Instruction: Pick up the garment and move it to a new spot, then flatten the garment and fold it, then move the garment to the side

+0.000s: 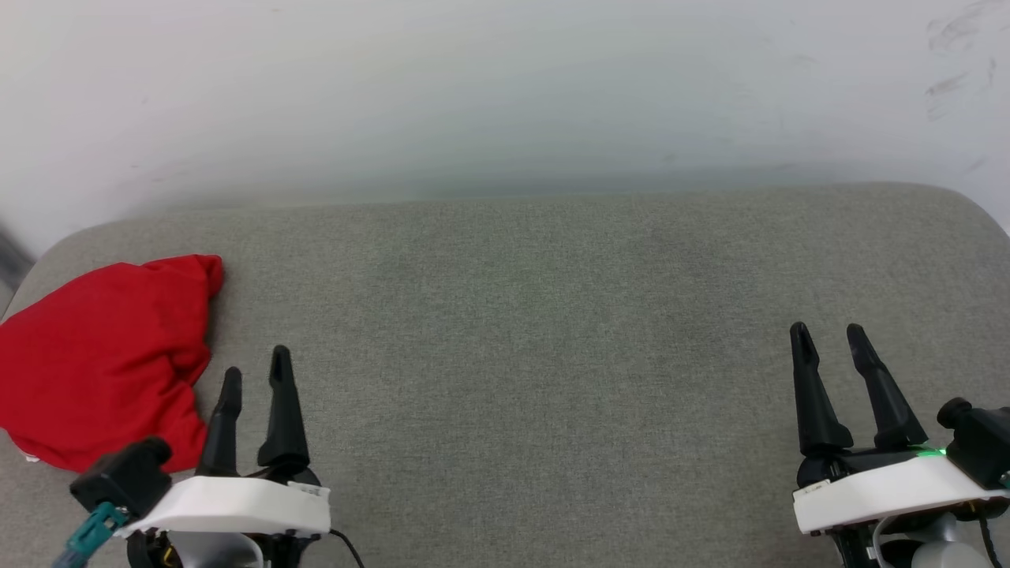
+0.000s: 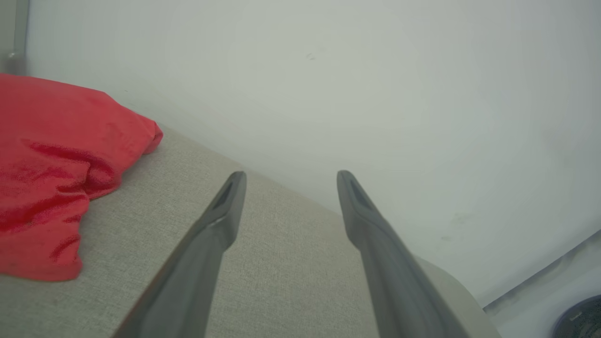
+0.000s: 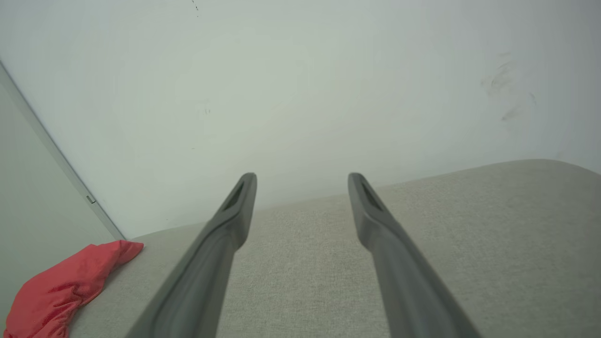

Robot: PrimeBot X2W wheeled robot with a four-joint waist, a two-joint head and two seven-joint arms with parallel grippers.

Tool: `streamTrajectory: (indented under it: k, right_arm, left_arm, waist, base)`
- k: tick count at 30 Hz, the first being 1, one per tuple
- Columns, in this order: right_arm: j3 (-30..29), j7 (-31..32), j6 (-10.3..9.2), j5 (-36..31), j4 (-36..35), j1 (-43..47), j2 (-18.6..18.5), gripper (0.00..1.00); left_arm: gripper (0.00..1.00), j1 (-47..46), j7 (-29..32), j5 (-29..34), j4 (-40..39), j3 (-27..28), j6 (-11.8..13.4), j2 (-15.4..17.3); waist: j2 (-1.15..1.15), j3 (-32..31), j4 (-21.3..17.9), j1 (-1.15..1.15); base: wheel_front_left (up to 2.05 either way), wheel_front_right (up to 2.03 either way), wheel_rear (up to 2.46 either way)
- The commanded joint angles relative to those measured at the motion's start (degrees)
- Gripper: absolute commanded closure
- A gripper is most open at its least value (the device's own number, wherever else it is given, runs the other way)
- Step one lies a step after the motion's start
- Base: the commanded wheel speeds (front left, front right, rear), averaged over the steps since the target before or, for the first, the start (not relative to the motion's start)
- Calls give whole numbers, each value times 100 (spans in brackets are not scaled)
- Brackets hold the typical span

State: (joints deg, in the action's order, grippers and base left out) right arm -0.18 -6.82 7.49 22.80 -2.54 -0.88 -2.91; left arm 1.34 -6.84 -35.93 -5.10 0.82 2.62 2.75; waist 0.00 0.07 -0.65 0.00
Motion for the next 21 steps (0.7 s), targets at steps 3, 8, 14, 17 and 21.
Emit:
streamTrajectory:
  k: [3, 8, 14, 17, 21]
  right_arm:
    - [-32, -96, 0, -323, -142, 13, 0, 0]
    - [50, -168, 0, -768, -170, 47, 0, 0]
    - [71, -255, 0, -1192, -140, 93, 1, 0]
    - [63, -291, 0, -1352, -118, 121, 1, 0]
    - [17, -344, 0, -1565, -49, 166, 1, 0]
  left_arm:
    - [0, 33, -93, 313, -164, -199, 35, 13]
    - [0, 70, -169, 791, -229, -412, 14, 44]
    - [0, 134, -264, 1222, -98, -661, 55, 174]
    - [0, 128, -286, 1386, -77, -763, 111, 214]
    - [0, 144, -343, 1662, -32, -949, 300, 315]
  waist:
    - [0, 0, -12, 0]
    - [0, -3, -30, 0]
    - [0, -15, -46, 0]
    - [0, -18, -48, 0]
    - [0, -22, -52, 0]
  base:
    - [0, 0, 0]
    - [0, 0, 0]
    - [0, 0, 0]
    - [0, 0, 0]
    - [0, 0, 0]
